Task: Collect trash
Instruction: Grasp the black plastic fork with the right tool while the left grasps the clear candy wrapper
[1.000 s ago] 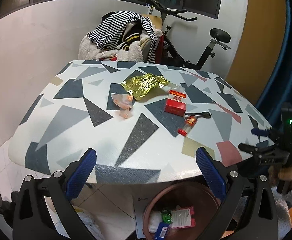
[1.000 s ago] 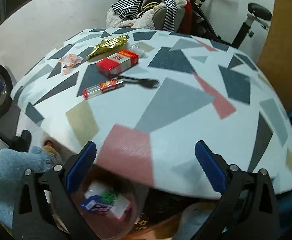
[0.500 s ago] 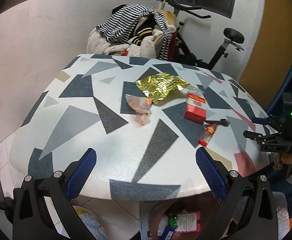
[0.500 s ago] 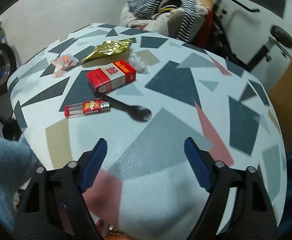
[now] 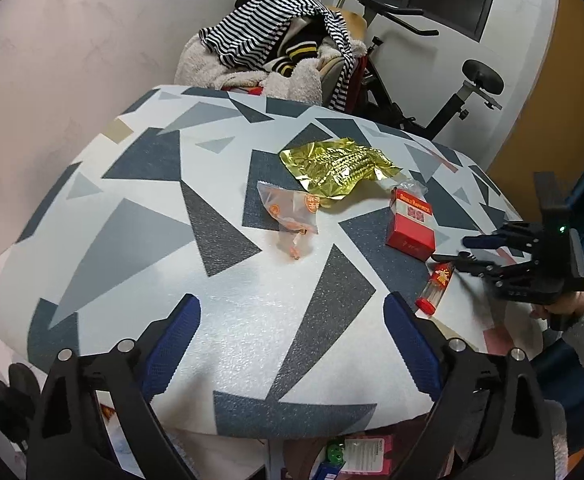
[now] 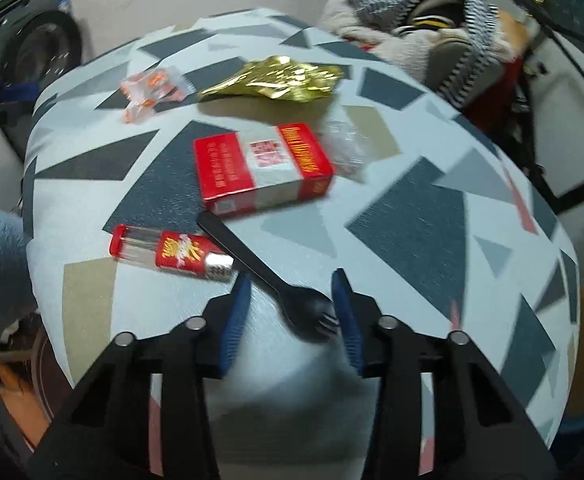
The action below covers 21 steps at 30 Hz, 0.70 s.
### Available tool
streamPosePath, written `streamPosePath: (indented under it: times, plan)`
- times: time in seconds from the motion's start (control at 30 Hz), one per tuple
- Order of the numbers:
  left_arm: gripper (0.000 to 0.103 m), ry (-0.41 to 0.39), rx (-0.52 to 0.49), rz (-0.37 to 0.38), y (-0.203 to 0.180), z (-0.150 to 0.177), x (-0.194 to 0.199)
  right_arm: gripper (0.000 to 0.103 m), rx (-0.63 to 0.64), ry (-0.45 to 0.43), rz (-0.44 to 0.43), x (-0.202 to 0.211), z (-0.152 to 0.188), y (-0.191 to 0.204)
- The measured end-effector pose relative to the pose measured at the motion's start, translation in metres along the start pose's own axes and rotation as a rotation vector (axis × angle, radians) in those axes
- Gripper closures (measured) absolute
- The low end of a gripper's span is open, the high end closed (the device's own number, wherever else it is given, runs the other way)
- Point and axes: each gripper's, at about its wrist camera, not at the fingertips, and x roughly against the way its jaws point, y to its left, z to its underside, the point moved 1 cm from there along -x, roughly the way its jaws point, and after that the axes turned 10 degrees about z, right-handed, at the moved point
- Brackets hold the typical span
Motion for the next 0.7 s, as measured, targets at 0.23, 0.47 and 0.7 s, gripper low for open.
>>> streamPosePath:
  times: [0.23, 0.47, 0.7]
  plan:
    - [0.019, 0.016, -0.002, 0.023, -0.003, -0.003, -0.011, 0.083, -0.010, 0.021, -0.098, -0.009, -0.011, 0.006]
    - [0.023, 0.012, 0.052, 0.073, -0.001, -0.011, -0.014, 0.091, -0.266, -0.011, -0.158, 0.000, -0.004, -0.016]
    - [0.028, 0.012, 0.153, 0.123, 0.008, -0.019, -0.027, 0.096, -0.551, -0.088, -0.237, 0.021, 0.022, -0.043]
